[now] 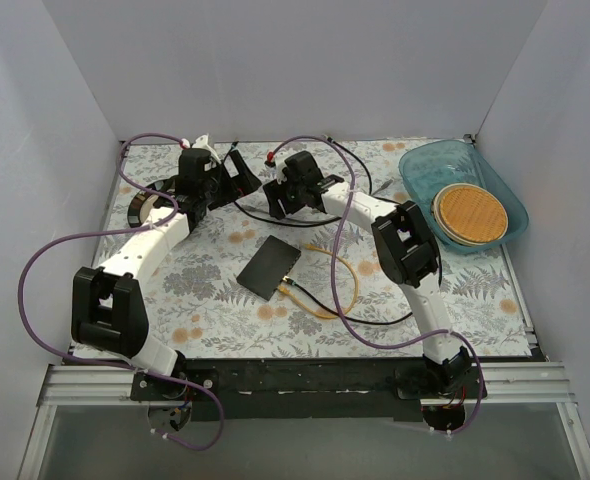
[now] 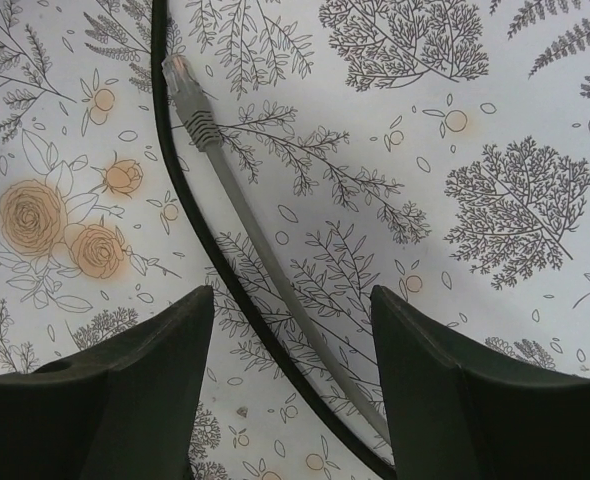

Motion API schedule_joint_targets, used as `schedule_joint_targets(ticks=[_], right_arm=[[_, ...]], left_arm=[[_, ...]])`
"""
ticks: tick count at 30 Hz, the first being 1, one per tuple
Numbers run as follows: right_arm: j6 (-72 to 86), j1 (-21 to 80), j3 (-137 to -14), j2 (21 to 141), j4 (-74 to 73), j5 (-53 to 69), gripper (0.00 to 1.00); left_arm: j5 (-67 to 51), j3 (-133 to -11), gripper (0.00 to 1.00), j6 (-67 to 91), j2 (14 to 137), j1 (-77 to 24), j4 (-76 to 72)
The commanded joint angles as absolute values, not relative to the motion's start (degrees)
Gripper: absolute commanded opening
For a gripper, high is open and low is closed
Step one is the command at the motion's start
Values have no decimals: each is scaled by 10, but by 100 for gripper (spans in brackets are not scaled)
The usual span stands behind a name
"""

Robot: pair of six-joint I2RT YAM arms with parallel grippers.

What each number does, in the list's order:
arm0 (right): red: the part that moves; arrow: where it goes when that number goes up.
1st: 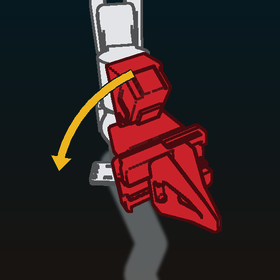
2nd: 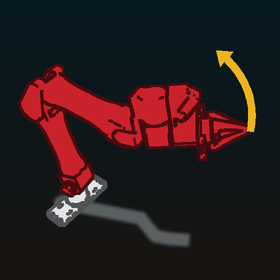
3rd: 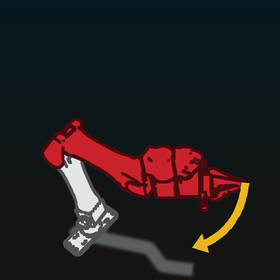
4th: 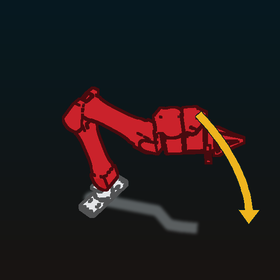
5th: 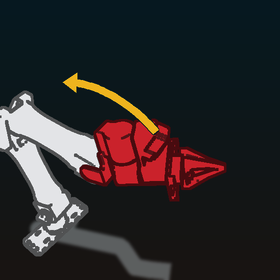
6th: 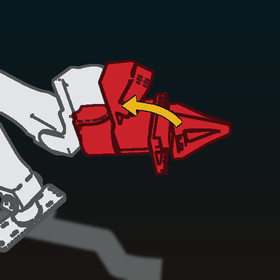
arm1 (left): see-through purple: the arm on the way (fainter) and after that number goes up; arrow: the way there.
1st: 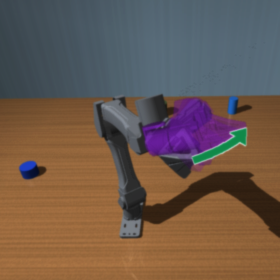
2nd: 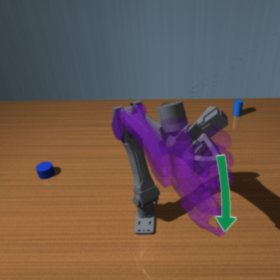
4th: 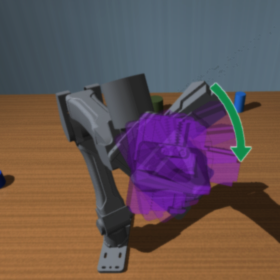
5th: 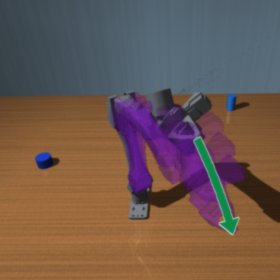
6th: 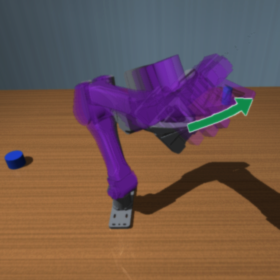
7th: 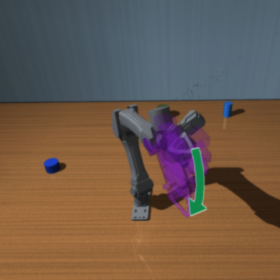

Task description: Insert the plug into the switch port

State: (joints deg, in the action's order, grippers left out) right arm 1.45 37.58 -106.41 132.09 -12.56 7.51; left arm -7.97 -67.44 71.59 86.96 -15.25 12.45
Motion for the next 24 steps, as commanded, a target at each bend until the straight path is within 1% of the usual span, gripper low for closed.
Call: schedule_joint_targets(ticks=[1, 5, 8, 14, 15, 17, 18, 20, 21, 24], right_arm=[[12, 379, -1093, 1335, -118, 75, 68], [11, 379, -1090, 1345, -113, 73, 65], [9, 381, -1087, 1353, -115, 71, 60], [3, 395, -1070, 1360, -108, 35, 56], [-17, 398, -1067, 1361, -109, 13, 54], [-23, 407, -1065, 1364, -109, -17, 39], [-26, 409, -1067, 1365, -110, -36, 25], [-28, 410, -1069, 1367, -111, -42, 11], [-28, 410, -1070, 1366, -110, -44, 2], [-32, 409, -1074, 1348, -114, -61, 1]], left_arm=[[-82, -689, 98, 708, 874, -146, 130], [-83, -686, 98, 706, 873, -144, 131], [-83, -684, 98, 707, 872, -142, 130], [-89, -682, 98, 710, 871, -138, 127], [-90, -682, 98, 710, 871, -137, 127], [-89, -680, 98, 711, 869, -136, 127], [-90, -680, 98, 711, 869, -135, 127], [-89, -677, 98, 712, 865, -134, 127], [-87, -676, 98, 712, 863, -134, 127], [-87, -674, 98, 712, 859, -132, 127]])
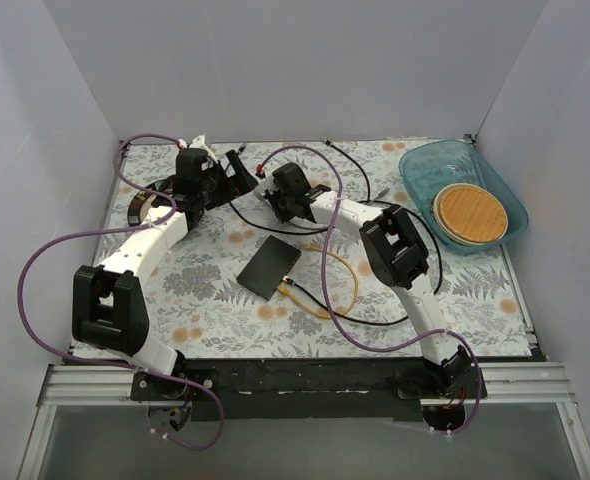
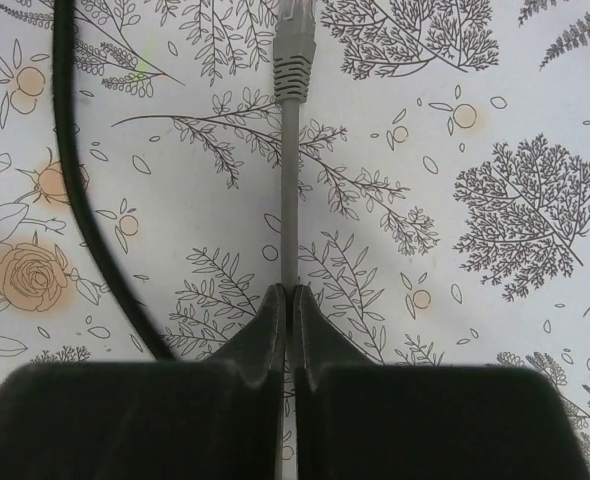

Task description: Insert the plug into the switch port

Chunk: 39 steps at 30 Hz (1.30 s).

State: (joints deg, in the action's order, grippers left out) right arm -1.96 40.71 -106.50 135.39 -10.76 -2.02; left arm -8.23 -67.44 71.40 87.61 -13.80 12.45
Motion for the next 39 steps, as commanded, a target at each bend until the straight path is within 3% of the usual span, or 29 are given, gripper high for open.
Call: schedule_joint_targets(ticks=[1, 7, 17, 22, 28, 34, 39], right_arm=[[-33, 406, -1071, 1339, -113, -63, 1], [-29, 375, -1033, 1210, -90, -69, 1], [-23, 311, -819, 793, 95, -86, 1], [-65, 309, -780, 663, 70, -121, 1], [-77, 308, -740, 635, -61, -70, 1], [-69, 308, -644, 704, -113, 151, 1], [-44, 308, -534, 774, -45, 333, 1]], left_arm=[[-87, -673, 98, 712, 857, -131, 127], [-90, -668, 98, 715, 848, -130, 125], [-99, -652, 98, 722, 824, -129, 116], [-120, -642, 98, 724, 813, -129, 105], [-171, -627, 98, 721, 801, -129, 76], [-242, -614, 98, 707, 813, -129, 56], [-336, -574, 98, 712, 832, -129, -37]])
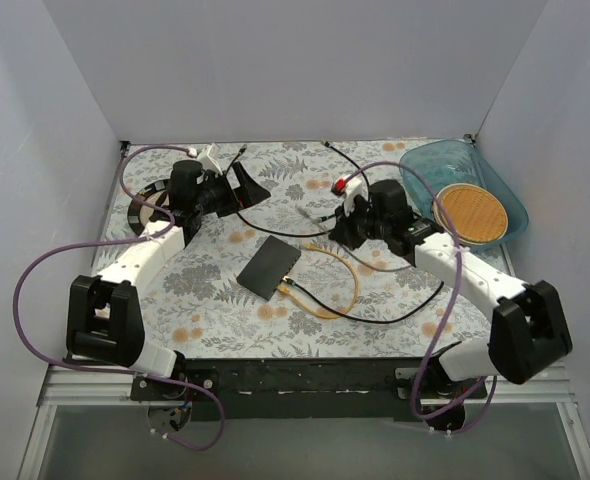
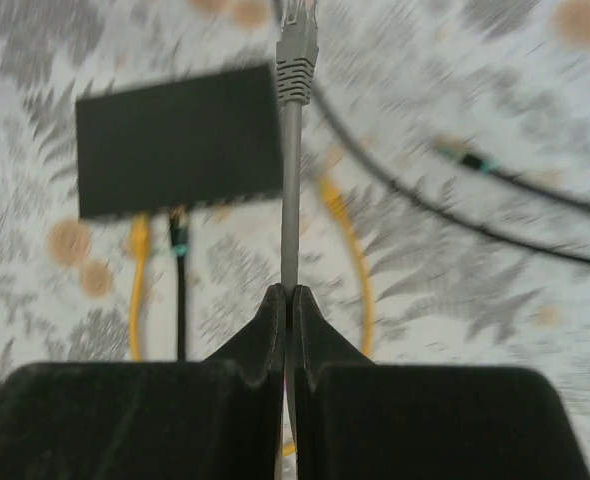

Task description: Insert the plug into the switch port

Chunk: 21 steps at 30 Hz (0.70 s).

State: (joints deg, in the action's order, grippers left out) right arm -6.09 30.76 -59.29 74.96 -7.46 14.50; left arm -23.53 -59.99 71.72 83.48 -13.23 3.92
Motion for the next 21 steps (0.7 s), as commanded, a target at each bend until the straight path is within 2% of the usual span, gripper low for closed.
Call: schedule_joint_targets(ticks=[1, 4, 6, 7, 12, 18, 21], right_arm=[[-34, 308, -520, 785, -28, 347, 1], [-4, 308, -491, 787, 40, 391, 1], [3, 308, -486, 786, 63, 408, 1], [9, 308, -486, 783, 65, 408, 1], [9, 308, -492, 786, 60, 410, 1], [14, 308, -497, 785, 67, 398, 1], [16, 308, -504, 781, 68, 396, 1]], left_arm=[[-353, -561, 98, 725, 845, -129, -53], [-423, -548, 98, 753, 864, -129, -120], [-468, -541, 95, 767, 884, -129, -164], [-482, -541, 89, 781, 889, -130, -178], [-543, -528, 76, 802, 908, -130, -249], [-561, -547, 56, 778, 918, -135, -222], [-568, -555, 53, 768, 929, -140, -207]])
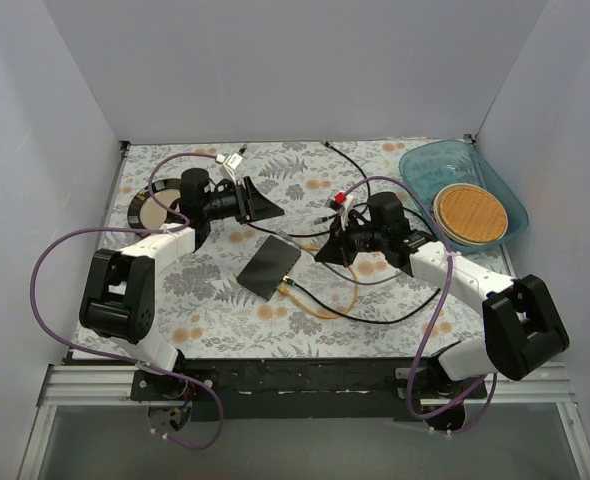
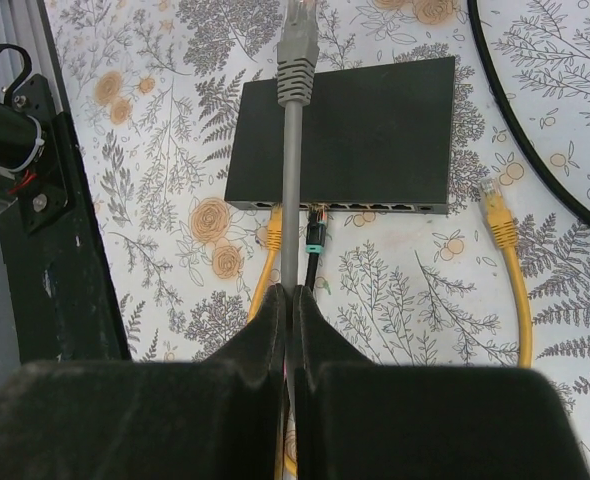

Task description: Insert the plug into the switch port

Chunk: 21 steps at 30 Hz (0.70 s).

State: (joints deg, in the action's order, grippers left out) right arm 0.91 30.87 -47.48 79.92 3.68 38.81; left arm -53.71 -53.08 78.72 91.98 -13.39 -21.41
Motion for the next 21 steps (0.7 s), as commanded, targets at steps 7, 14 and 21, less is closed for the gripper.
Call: schedule_joint_targets(ticks=[7, 14, 21], right_arm=[[16, 308, -511, 773, 63, 373, 1], [15, 308, -510, 766, 60, 333, 1], [14, 308, -505, 753, 62, 304, 1]], left_arm=[[-563, -571, 52, 743, 937, -149, -174], [-561, -589, 50, 722, 943, -159, -145], [-566, -609, 41, 700, 956, -175, -118]])
